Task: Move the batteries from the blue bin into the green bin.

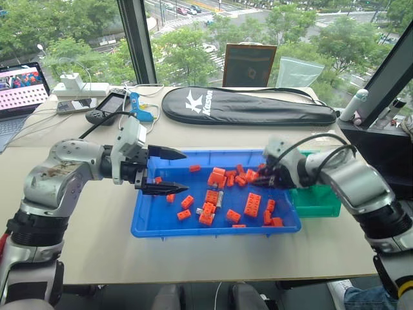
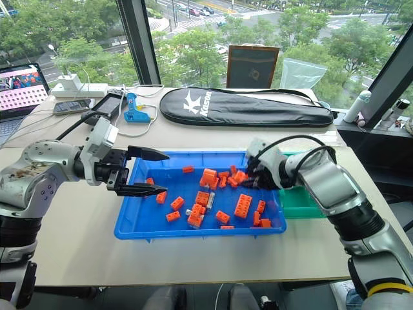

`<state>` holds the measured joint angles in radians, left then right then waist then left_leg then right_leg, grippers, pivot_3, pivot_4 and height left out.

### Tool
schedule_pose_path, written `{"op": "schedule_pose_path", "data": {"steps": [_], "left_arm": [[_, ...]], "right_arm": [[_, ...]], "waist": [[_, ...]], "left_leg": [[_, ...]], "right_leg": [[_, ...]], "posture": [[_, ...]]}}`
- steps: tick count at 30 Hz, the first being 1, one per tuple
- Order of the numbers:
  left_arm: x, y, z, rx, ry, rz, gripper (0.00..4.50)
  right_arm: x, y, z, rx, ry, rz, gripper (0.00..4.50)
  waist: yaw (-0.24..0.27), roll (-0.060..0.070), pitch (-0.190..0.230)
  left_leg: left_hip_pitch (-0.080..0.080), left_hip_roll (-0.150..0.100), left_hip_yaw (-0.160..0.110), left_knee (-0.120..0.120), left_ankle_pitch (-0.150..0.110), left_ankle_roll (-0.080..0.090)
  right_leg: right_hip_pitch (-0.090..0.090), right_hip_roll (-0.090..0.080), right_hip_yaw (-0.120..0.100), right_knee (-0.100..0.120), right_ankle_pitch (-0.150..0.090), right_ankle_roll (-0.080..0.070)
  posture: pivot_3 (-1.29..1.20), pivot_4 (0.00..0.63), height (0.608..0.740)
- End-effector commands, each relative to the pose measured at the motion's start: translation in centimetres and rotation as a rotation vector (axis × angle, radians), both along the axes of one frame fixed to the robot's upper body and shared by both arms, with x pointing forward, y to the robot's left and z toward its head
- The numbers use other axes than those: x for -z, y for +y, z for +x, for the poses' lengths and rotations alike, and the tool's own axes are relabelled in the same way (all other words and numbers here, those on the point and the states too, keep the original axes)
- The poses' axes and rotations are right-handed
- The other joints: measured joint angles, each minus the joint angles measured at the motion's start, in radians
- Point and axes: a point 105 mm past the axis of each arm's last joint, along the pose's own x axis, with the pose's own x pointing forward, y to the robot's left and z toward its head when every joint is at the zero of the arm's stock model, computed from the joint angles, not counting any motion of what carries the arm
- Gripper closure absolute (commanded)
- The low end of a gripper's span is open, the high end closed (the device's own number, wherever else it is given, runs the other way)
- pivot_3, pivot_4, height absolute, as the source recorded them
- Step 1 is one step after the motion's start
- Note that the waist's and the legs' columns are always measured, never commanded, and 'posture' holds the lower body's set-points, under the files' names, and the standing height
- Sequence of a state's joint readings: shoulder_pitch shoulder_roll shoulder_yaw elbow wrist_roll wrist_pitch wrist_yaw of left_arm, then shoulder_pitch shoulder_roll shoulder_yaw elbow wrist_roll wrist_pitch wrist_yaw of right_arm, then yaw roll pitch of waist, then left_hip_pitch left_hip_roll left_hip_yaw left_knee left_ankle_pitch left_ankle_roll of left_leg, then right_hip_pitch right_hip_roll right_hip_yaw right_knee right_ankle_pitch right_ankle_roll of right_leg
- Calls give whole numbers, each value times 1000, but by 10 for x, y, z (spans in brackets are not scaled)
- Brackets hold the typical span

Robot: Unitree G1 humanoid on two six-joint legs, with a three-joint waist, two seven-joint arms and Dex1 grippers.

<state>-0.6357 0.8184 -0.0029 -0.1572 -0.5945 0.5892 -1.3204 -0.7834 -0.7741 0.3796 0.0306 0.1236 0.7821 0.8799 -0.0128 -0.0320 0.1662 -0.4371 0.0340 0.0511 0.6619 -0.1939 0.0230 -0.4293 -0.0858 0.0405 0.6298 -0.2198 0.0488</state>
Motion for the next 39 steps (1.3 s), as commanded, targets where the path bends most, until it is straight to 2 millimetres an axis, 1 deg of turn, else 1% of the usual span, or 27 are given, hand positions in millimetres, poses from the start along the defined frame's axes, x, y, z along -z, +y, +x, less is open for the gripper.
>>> {"op": "schedule_pose_path", "data": {"steps": [1, 2, 4, 5, 7, 8, 10, 13, 15, 17, 18, 22, 24, 32, 39], "left_arm": [[-9, -2, -2, 15, -48, 2, 0], [-8, -2, -3, 16, -46, 6, 0], [-7, -1, -3, 17, -43, 11, 0], [-7, -1, -4, 17, -41, 12, 0], [-6, -1, -4, 17, -39, 15, 0], [-6, -1, -3, 18, -38, 18, 0], [-6, -1, -3, 19, -38, 24, 0], [-6, -1, -2, 25, -39, 32, 0], [1, 3, -3, 33, -47, 101, 0], [7, 8, -5, 35, -48, 156, 0], [8, 11, -5, 33, -48, 170, 0], [10, 23, -3, 5, -49, 217, 0], [10, 27, -2, -8, -51, 226, 0], [17, 33, -4, -23, -42, 272, 0], [17, 35, -6, -33, -43, 274, 0]], "right_arm": [[-15, -3, 9, -5, -104, -43, 2130], [-16, -3, 10, -6, -111, -45, 1867], [-20, -1, 10, -10, -126, -26, 1205], [-24, 2, 9, -20, -134, -18, 801], [-32, 14, 2, -66, -135, 37, 180], [-35, 24, -3, -104, -127, 77, 72], [-37, 42, -16, -182, -84, 132, 72], [-27, 65, -38, -276, 20, 194, 72], [-10, 73, -46, -293, 73, 180, 72], [-1, 77, -50, -296, 104, 176, 72], [1, 79, -51, -298, 114, 183, 72], [9, 84, -50, -293, 129, 181, 72], [14, 83, -46, -284, 114, 154, 72], [25, 86, -37, -296, 98, 134, 72], [33, 93, -33, -312, 106, 134, 72]], "waist": [[0, 0, 0], [0, 0, 0], [0, 0, 0], [0, 0, 0], [0, 0, 0], [-1, 0, 0], [-4, 0, 0], [-3, 0, 0], [-1, 0, 0], [-1, 0, 0], [0, 0, 0], [0, 0, 0], [0, 0, 0], [-2, 0, 0], [-1, 0, 0]], "left_leg": [[0, 0, 0, 0, 0, 0], [0, 0, 0, 0, 0, 0], [0, 0, 0, 0, 0, 0], [0, 0, 0, 0, 0, 0], [0, 0, 0, 0, 0, 0], [0, 0, 0, 0, 0, 0], [0, 0, 0, 0, 0, 0], [0, 1, -1, 0, 0, 0], [0, 1, -1, 0, 0, 0], [0, 1, -1, 0, 0, 0], [0, 1, -1, 0, 0, 0], [0, 1, -1, 0, 0, 0], [0, 1, -1, 0, 0, 0], [0, 1, -1, 0, 0, 0], [0, 1, -1, 0, 0, 0]], "right_leg": [[0, 0, 0, 0, 0, 0], [0, 0, 0, 0, 0, 0], [0, 0, 0, 0, 0, 0], [0, 0, 0, 0, 0, 0], [0, 0, 0, 0, 0, 0], [0, 0, 0, 0, 0, 0], [0, 0, 0, 0, 0, 0], [0, 1, 0, 1, 0, 0], [0, 1, 0, 1, 0, 0], [0, 1, 0, 1, 0, 0], [0, 1, 0, 1, 0, 0], [0, 1, 0, 1, 0, 0], [0, 1, -1, 1, 0, 0], [0, 1, -1, 1, 0, 0], [0, 1, -1, 1, 0, 0]], "posture": [[0, 150, 740], [0, 150, 740], [0, 150, 740], [0, 150, 740], [0, 150, 740], [0, 150, 740], [0, 150, 740], [0, 150, 740], [0, 150, 740], [0, 150, 740], [0, 150, 740], [0, 150, 740], [0, 150, 740], [0, 150, 740], [0, 150, 740]]}}
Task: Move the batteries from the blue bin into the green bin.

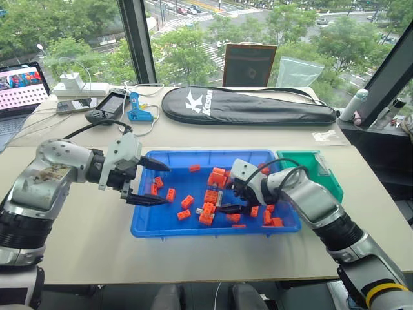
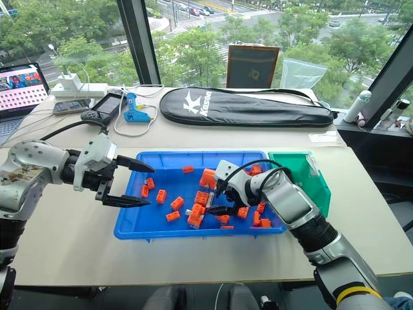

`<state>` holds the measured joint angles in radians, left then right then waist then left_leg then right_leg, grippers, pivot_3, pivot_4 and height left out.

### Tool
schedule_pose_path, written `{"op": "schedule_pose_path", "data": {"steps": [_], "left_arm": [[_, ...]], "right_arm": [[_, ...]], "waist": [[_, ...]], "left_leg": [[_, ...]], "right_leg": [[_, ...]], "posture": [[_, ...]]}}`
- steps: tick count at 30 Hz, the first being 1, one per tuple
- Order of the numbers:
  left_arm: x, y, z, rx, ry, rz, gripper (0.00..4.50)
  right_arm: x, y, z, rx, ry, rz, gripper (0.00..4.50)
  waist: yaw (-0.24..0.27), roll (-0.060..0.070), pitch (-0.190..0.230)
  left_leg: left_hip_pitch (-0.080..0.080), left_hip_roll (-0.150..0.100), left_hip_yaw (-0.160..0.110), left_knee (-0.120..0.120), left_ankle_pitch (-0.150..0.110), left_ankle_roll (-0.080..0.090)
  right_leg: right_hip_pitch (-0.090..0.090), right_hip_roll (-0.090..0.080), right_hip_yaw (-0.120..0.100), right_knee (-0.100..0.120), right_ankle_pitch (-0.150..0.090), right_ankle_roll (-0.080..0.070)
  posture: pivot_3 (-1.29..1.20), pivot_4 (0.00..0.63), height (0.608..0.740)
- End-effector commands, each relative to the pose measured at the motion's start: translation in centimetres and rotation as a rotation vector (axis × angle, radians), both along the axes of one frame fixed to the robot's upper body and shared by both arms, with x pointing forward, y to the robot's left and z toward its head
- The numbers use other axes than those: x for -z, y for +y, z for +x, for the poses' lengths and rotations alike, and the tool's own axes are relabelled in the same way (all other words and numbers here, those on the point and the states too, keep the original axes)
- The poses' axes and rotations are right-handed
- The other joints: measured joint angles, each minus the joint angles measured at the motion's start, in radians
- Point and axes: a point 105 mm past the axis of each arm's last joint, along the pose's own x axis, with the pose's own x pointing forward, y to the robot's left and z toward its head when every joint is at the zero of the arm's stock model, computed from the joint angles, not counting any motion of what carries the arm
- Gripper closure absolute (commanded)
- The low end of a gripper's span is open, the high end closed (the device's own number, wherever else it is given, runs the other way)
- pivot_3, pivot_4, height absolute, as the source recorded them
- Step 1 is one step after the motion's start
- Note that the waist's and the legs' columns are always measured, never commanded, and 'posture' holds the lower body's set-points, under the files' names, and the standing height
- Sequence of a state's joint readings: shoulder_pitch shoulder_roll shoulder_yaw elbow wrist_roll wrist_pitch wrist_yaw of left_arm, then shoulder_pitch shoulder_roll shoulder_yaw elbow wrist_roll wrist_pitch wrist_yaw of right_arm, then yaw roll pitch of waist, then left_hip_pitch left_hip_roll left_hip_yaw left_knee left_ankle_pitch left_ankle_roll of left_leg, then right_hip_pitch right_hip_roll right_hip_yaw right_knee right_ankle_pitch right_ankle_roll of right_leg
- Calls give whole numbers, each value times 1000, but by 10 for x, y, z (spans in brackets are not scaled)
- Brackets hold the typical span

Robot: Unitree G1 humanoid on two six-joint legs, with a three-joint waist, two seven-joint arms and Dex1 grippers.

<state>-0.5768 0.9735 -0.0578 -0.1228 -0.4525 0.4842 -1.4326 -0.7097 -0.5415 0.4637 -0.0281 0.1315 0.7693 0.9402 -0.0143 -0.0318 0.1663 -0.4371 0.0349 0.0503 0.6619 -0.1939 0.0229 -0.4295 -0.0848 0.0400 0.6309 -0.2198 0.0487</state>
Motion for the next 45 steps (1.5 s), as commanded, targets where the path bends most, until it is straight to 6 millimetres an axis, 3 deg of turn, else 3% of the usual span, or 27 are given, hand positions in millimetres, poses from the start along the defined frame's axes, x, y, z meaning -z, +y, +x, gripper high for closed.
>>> {"op": "schedule_pose_path", "data": {"steps": [1, 4, 8, 11, 17, 20, 25, 27, 30, 32, 34, 35, 37, 40, 42, 45], "left_arm": [[-10, 0, -3, 11, -45, 8, 0], [-11, -1, -3, 12, -48, 1, 0], [-13, -5, -2, 25, -48, -23, 0], [-14, -8, -2, 35, -47, -37, 0], [-15, -21, 5, 84, -38, -86, 0], [-16, -27, 9, 97, -46, -108, 0], [-11, -30, 8, 134, -28, -91, 0], [-8, -29, 7, 142, -19, -80, 0], [-5, -28, 8, 142, -18, -68, 0], [-4, -28, 8, 141, -18, -66, 0], [-3, -27, 7, 141, -12, -59, 0], [-2, -27, 7, 139, -11, -54, 0], [-3, -25, 7, 127, -12, -52, 0], [-2, -21, 7, 105, -15, -45, 0], [0, -17, 11, 65, -35, -34, 0], [-1, -14, 16, 27, -75, -27, 0]], "right_arm": [[-9, 7, 4, -31, -50, 9, 72], [-9, 8, 5, -21, -51, 19, 721], [-15, 3, 4, -15, -60, 22, 2011], [-21, -2, 2, -9, -72, 24, 2013], [-91, -38, -6, 70, -139, 165, 2013], [-115, -87, 3, 226, -181, 190, 2013], [-133, -164, 13, 474, -272, 108, 2013], [-132, -186, 14, 538, -287, 65, 2013], [-110, -205, 15, 567, -269, -41, 2013], [-99, -208, 17, 570, -250, -38, 2013], [-87, -209, 17, 566, -221, -42, 1007], [-85, -210, 18, 570, -215, -36, 819], [-94, -209, 23, 573, -251, -21, 98], [-113, -198, 28, 539, -299, 5, 42], [-126, -173, 32, 448, -352, 27, 42], [-137, -115, 29, 260, -357, 148, 42]], "waist": [[0, 0, 0], [0, 0, 0], [0, 0, 0], [1, 0, 0], [9, 0, 0], [11, 0, 0], [13, 0, 0], [11, 0, 0], [6, 0, 0], [-1, 0, 0], [-6, 0, 0], [-6, 0, 1], [-5, 1, 1], [-6, 1, 1], [-7, 1, 1], [-13, 1, 1]], "left_leg": [[0, 0, 0, 0, 0, 0], [0, 0, 0, 0, 0, 0], [0, 0, 0, 0, 0, 0], [0, 0, 0, 0, 0, 0], [-1, 0, 0, 0, 0, 0], [0, 0, 0, 0, 0, 0], [0, 0, 0, 0, 0, 0], [0, 0, 0, 0, 0, 0], [0, 0, 0, 0, 0, 0], [0, 0, 0, 0, 0, 0], [0, 0, 1, 0, 0, 0], [0, 0, 1, 0, 0, 0], [0, 0, 1, 0, 0, 0], [0, 0, 1, 0, 0, 0], [0, 0, 1, 0, 0, 0], [1, 1, 1, 0, 0, 0]], "right_leg": [[0, 0, 0, 0, 0, 0], [0, 0, 0, 0, 0, 0], [0, 0, 0, 0, 0, 0], [0, 0, 0, 0, 0, 0], [0, 0, 0, -1, 0, 0], [0, 0, 0, -1, 0, 0], [1, 0, 0, -2, 0, 0], [1, 0, 0, -1, 0, 0], [0, 0, 0, -1, 0, 0], [0, 0, 0, -1, 0, 0], [0, 0, 1, -1, 0, 0], [0, 0, 1, -1, 0, 0], [0, 0, 1, -1, 0, 0], [0, 0, 2, -1, 0, 0], [0, 0, 2, -1, 0, 0], [0, 1, 2, -1, 0, 0]], "posture": [[0, 150, 740], [0, 150, 740], [0, 150, 740], [0, 150, 740], [0, 150, 740], [0, 150, 740], [0, 150, 740], [0, 150, 740], [0, 150, 740], [0, 150, 740], [0, 150, 740], [0, 150, 740], [0, 150, 740], [0, 150, 740], [0, 150, 740], [0, 150, 740]]}}
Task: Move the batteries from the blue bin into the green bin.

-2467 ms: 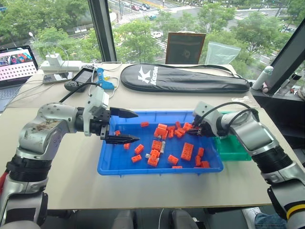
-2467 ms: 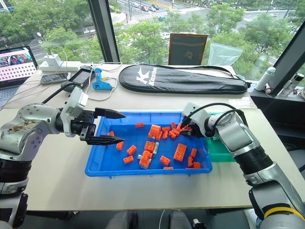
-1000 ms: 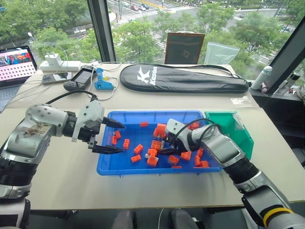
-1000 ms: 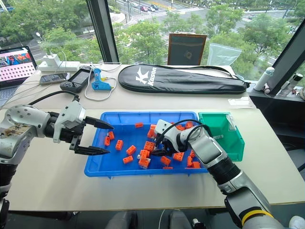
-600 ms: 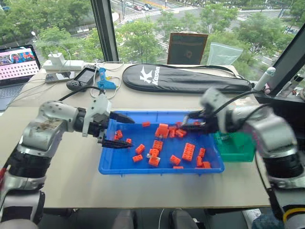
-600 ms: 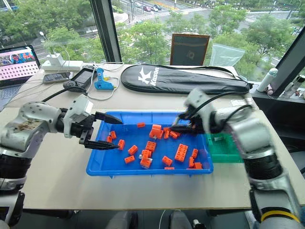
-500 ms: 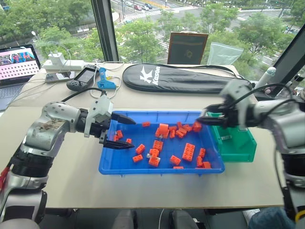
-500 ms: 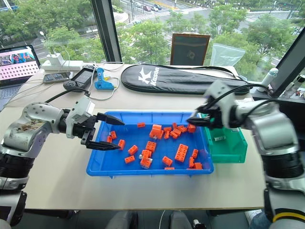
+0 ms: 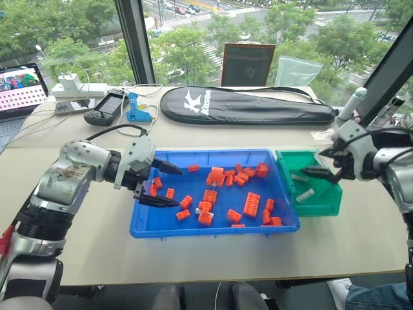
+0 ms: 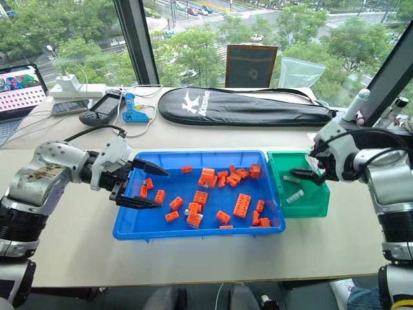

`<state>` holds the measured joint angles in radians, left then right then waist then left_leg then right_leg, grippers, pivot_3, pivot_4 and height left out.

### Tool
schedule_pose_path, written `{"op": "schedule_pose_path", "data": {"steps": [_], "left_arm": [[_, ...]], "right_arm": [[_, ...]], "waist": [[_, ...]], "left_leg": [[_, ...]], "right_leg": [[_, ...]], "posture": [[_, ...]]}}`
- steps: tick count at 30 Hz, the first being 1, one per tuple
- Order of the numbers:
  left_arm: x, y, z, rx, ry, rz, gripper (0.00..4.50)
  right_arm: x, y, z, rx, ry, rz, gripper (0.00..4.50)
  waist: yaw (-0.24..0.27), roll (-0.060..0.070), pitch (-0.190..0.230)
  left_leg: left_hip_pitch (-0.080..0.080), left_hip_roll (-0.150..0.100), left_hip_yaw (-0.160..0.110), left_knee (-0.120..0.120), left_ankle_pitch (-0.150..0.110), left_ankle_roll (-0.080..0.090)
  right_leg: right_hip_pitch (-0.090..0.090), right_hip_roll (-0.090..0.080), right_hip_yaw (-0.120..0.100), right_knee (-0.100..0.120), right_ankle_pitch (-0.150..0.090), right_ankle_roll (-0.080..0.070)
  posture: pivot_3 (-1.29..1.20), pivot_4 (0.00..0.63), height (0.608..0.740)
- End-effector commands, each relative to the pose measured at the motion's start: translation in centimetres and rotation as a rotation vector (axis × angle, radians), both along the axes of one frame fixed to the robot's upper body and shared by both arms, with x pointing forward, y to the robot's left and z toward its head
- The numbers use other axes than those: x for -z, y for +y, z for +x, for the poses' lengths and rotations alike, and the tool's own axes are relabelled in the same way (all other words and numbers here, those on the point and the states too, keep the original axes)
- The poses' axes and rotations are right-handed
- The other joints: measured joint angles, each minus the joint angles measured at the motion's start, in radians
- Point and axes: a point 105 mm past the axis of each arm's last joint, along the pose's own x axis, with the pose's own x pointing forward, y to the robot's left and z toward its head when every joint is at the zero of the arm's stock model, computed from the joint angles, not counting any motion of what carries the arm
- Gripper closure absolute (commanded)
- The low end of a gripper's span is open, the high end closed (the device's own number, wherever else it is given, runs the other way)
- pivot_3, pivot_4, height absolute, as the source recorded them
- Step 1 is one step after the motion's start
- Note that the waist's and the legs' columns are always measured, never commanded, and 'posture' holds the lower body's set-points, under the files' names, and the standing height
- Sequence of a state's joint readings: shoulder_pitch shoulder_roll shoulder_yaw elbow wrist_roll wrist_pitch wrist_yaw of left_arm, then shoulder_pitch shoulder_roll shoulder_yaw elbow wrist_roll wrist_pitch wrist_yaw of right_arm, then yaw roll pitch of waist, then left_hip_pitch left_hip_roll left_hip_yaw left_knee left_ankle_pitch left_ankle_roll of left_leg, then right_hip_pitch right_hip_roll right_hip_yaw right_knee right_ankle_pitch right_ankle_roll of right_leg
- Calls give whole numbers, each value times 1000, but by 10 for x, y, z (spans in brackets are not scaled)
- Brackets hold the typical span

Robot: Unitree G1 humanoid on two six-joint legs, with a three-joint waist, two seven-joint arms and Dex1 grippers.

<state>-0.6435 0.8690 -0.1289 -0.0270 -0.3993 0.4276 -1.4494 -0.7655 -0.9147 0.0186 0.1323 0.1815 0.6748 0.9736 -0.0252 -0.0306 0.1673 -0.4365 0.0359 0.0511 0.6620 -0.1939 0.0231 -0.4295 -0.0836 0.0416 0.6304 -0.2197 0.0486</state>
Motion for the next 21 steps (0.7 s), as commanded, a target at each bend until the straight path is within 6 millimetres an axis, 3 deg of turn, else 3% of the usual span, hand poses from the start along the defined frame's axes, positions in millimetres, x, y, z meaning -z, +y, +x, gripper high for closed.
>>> {"op": "schedule_pose_path", "data": {"steps": [1, 5, 8, 10, 17, 21], "left_arm": [[-12, 4, 5, -36, -97, 3, 0], [-14, 10, 12, -89, -132, 15, 0], [-14, 14, 16, -114, -150, 28, 0], [-14, 14, 16, -122, -154, 28, 0], [-15, 15, 7, -112, -133, 6, 0], [-18, 15, 4, -110, -124, -9, 0]], "right_arm": [[-14, 74, -15, -292, -40, 79, 42], [8, 131, -31, -479, 42, 131, 42], [26, 151, -30, -506, 64, 127, 42], [30, 164, -26, -516, 89, 214, 42], [52, 162, 4, -440, 83, 159, 42], [61, 161, 10, -429, 99, 147, 42]], "waist": [[-2, 0, 0], [6, 0, 0], [16, 0, 0], [23, 0, 0], [18, 0, 0], [11, 0, 0]], "left_leg": [[0, 0, -1, 0, 0, 0], [-1, 1, -2, 0, 0, 0], [-2, 1, -2, 0, 0, 0], [-3, 0, -3, 0, 0, 0], [-3, 0, -3, 1, 0, 0], [-3, 2, -3, 1, 0, 0]], "right_leg": [[0, 1, 0, 0, 0, 0], [0, 2, 0, 0, 0, 0], [0, 2, 0, 0, 0, 0], [0, 2, 0, -1, 0, 0], [0, 2, 0, 0, 0, 0], [0, 4, 0, 0, 0, 0]], "posture": [[0, 150, 740], [0, 150, 740], [0, 150, 740], [0, 150, 740], [0, 150, 740], [0, 150, 740]]}}
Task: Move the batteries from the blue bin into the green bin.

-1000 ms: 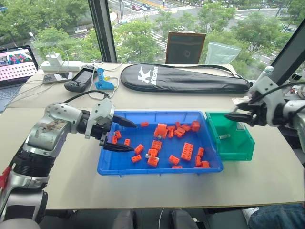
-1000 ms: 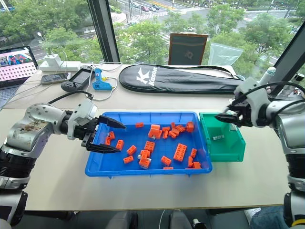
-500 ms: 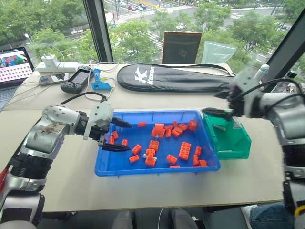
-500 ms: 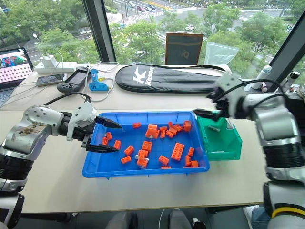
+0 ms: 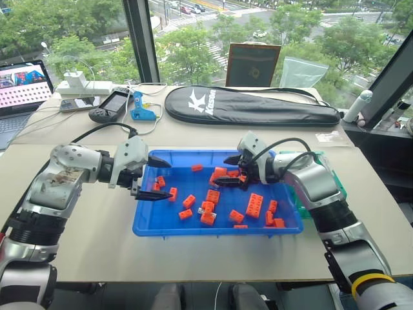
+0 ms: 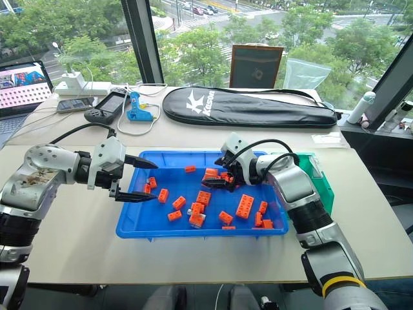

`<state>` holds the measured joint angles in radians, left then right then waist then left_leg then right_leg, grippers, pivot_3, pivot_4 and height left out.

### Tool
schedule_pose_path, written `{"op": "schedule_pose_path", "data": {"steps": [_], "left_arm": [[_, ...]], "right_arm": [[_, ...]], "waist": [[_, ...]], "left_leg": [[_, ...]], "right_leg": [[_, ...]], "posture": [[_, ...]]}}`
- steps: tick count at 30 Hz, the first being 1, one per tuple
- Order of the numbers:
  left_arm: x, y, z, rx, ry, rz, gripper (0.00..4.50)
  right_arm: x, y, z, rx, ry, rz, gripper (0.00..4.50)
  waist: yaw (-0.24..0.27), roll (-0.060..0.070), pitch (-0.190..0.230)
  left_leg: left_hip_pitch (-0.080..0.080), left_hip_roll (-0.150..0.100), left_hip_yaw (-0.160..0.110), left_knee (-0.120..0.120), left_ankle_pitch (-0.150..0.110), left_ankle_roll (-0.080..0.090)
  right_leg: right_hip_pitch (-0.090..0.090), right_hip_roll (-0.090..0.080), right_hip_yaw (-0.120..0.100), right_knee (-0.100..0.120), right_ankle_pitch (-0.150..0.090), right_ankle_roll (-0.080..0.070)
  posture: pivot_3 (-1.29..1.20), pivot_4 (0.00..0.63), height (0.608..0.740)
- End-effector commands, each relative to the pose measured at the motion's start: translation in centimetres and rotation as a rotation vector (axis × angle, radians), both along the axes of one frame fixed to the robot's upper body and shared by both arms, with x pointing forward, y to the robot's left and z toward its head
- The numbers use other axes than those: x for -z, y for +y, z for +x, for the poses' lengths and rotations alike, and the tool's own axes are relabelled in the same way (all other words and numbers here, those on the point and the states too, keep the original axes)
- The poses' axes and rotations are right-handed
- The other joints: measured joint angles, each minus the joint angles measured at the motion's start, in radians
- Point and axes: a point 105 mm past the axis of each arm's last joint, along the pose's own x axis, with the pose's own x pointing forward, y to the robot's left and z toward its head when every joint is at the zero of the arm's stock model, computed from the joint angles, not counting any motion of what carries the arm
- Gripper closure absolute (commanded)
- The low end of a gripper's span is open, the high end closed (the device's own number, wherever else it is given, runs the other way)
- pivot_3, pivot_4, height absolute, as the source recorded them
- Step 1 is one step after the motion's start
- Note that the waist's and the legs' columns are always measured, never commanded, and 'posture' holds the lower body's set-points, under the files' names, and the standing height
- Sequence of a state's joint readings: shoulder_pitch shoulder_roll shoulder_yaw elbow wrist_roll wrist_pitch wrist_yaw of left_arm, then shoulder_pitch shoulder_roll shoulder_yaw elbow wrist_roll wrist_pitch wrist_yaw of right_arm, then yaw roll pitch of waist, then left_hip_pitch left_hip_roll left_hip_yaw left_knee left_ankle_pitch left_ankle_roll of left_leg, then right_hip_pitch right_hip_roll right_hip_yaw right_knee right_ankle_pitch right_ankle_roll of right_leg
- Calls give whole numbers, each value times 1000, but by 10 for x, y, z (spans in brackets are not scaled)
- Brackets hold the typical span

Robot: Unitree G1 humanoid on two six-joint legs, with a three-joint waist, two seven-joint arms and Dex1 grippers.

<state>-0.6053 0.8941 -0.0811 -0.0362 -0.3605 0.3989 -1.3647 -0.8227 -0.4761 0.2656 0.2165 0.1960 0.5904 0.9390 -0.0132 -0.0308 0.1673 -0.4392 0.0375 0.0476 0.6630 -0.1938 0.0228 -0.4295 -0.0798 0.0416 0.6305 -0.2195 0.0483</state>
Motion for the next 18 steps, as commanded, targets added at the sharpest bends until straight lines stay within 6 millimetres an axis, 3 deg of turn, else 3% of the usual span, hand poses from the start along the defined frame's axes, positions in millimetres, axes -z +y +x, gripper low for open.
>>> {"op": "schedule_pose_path", "data": {"steps": [1, 4, 6, 11, 14, 18], "left_arm": [[-17, 1, -5, 8, -42, -30, 0], [-19, 1, -4, -1, -47, -47, 0], [-20, 0, -3, -4, -49, -50, 0], [-19, 0, -3, -5, -50, -54, 0], [-19, -1, -2, -4, -51, -59, 0], [-19, -3, -1, 2, -50, -62, 0]], "right_arm": [[-5, 4, 6, -12, -51, -7, 42], [4, 8, 10, -4, -40, 8, 42], [7, 15, 7, -23, -32, 36, 436], [9, 18, 5, -34, -27, 45, 2048], [-3, 11, 7, -19, -55, 52, 2979], [-29, -6, 7, 10, -96, 66, 3057]], "waist": [[-1, 0, 0], [-4, 0, 0], [-5, 0, 0], [-4, 0, 0], [-1, 0, 0], [1, 0, 0]], "left_leg": [[0, 1, 0, 0, 0, 0], [0, 2, 0, 0, 0, 0], [0, 2, 0, 0, 0, 0], [0, 2, 0, 0, 0, 0], [0, 2, 0, 0, 0, 0], [0, 2, 0, 0, 0, 0]], "right_leg": [[0, 1, 0, 0, 0, 0], [0, 2, 0, 0, 0, 0], [0, 2, 0, 0, 0, -1], [0, 2, 0, 1, 0, -1], [0, 2, 0, 0, 0, -1], [0, 2, 0, 0, 0, -1]], "posture": [[0, 150, 740], [0, 150, 740], [0, 150, 740], [0, 150, 740], [0, 150, 740], [0, 150, 740]]}}
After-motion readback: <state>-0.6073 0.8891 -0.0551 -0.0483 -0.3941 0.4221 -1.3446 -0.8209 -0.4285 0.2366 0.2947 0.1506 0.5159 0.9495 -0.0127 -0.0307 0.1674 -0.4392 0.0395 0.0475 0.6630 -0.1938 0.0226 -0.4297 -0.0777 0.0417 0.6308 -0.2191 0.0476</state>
